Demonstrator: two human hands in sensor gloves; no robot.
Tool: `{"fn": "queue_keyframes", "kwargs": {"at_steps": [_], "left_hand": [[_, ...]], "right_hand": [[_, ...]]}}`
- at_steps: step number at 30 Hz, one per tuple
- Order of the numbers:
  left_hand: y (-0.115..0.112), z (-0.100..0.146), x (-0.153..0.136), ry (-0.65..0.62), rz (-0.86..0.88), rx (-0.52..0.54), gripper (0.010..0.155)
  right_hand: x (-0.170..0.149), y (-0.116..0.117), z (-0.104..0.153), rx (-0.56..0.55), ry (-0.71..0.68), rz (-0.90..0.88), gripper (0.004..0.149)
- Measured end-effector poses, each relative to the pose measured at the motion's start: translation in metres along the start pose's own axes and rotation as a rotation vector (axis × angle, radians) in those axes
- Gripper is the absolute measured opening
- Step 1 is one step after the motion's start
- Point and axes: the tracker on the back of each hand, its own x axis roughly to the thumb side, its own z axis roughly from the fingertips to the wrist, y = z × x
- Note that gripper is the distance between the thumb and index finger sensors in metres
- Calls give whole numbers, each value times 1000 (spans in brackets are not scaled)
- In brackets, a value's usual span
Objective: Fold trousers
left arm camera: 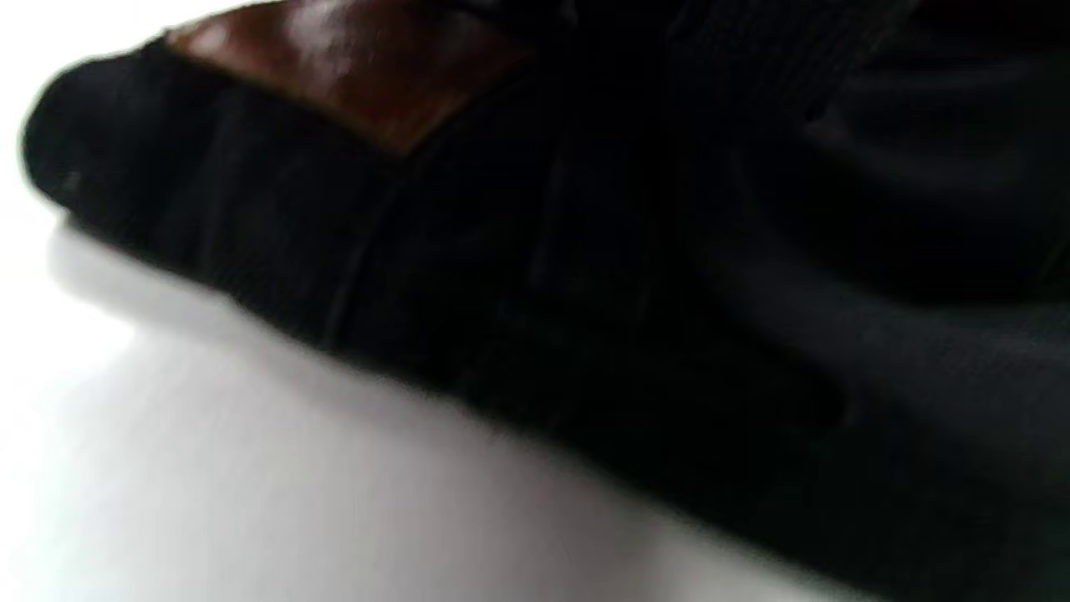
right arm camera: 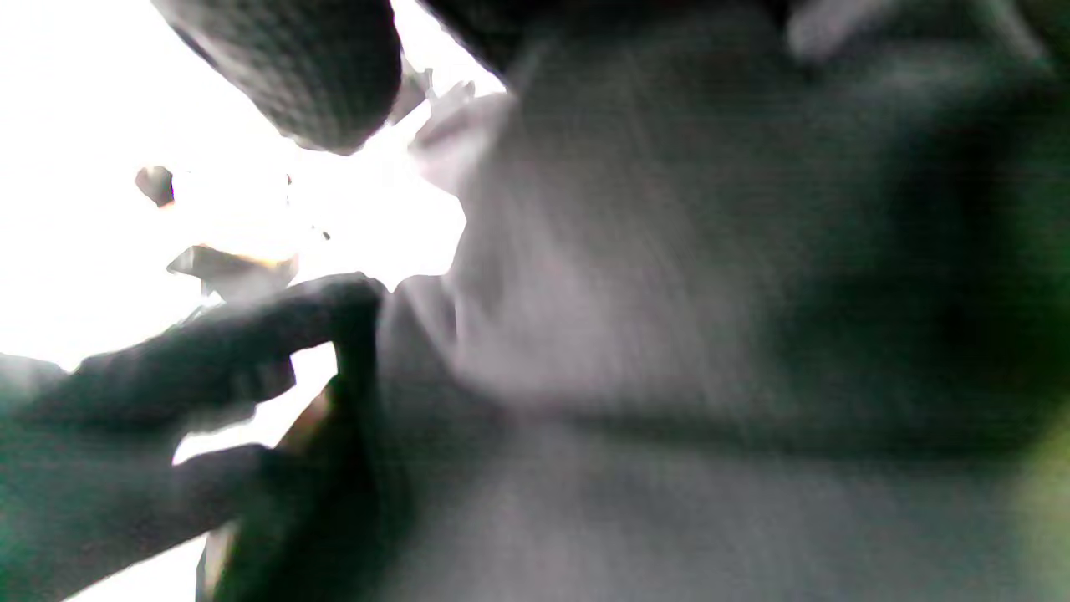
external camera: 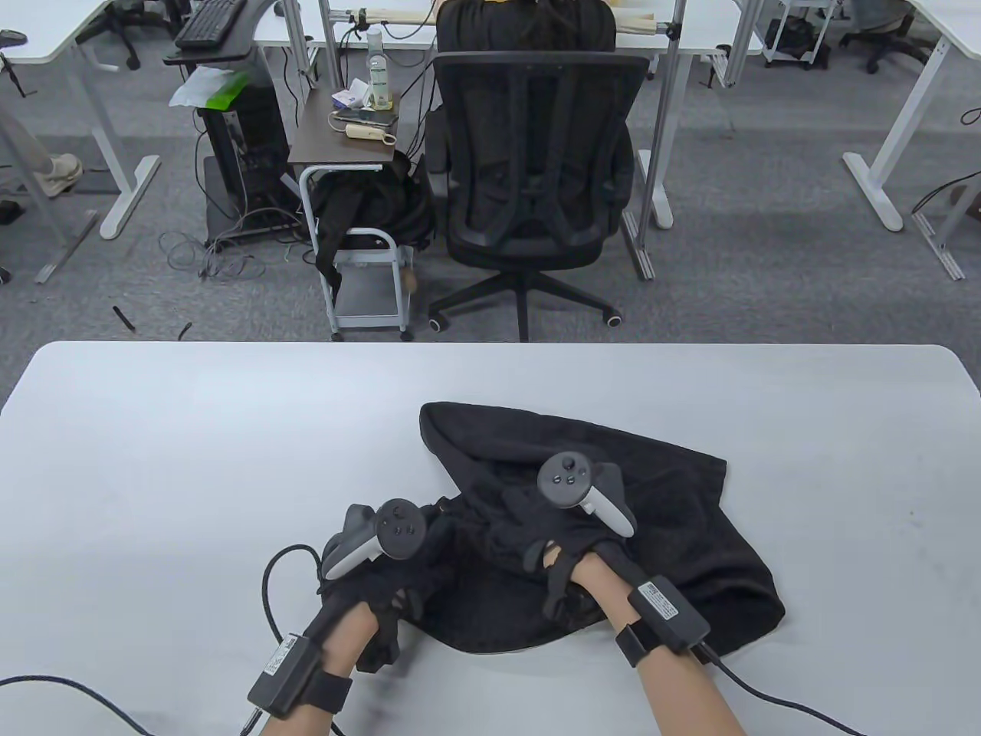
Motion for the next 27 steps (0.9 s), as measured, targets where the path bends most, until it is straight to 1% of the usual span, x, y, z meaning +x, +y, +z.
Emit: {"fn": "queue_keyframes", "kwargs": {"at_steps": [2, 3, 4, 5, 6, 7, 8, 9, 10, 11, 12, 14, 16, 18, 20, 22, 23, 25, 27], "left_hand": [[-6, -2, 0, 0, -14, -2, 72], [-9, -3, 0, 10, -26, -20, 72], [-10, -4, 0, 14, -26, -26, 72], [-12, -6, 0, 17, -22, -34, 70], [-13, -7, 1, 17, -14, -41, 69], [-13, -8, 2, 19, -10, -24, 68], [-13, -7, 3, 19, -30, -16, 67], [-12, -7, 5, 24, -63, -21, 67], [-12, -7, 6, 31, -82, -24, 66], [-12, -6, 7, 37, -108, -20, 66], [-12, -6, 7, 38, -117, -23, 66], [-10, -5, 10, 62, -136, -33, 65], [-9, -4, 13, 81, -167, -33, 65], [-8, -2, 15, 109, -199, -48, 66], [-6, 1, 17, 146, -229, -54, 66], [-4, 4, 20, 179, -262, -56, 66], [-3, 5, 21, 198, -278, -57, 66], [0, 8, 22, 215, -301, -63, 64], [1, 10, 24, 224, -274, -83, 64]], "right_hand": [[6, -5, -9, -42, -10, 69, 73], [8, -3, -20, -3, 7, 142, 76], [8, -2, -24, 13, 18, 157, 79], [6, 4, -35, 75, 50, 168, 83], [4, 10, -43, 134, 74, 143, 85], [1, 17, -48, 146, 86, 115, 83], [-2, 21, -51, 137, 92, 105, 78], [-6, 24, -53, 106, 92, 112, 69], [-8, 22, -54, 81, 85, 117, 59], [-10, 14, -51, 7, 82, 89, 49], [-11, 9, -50, -38, 59, 65, 45], [-16, -17, -39, -154, 32, -13, 44], [-19, -42, -24, -248, -7, -52, 43], [-23, -68, -4, -339, -33, -64, 43], [-28, -90, 21, -461, -48, -42, 43], [-38, -105, 47, -575, -21, 27, 42], [-44, -108, 56, -614, -9, 56, 42], [-66, -109, 71, -588, 76, 144, 42], [-92, -100, 78, -562, 130, 206, 41]]}}
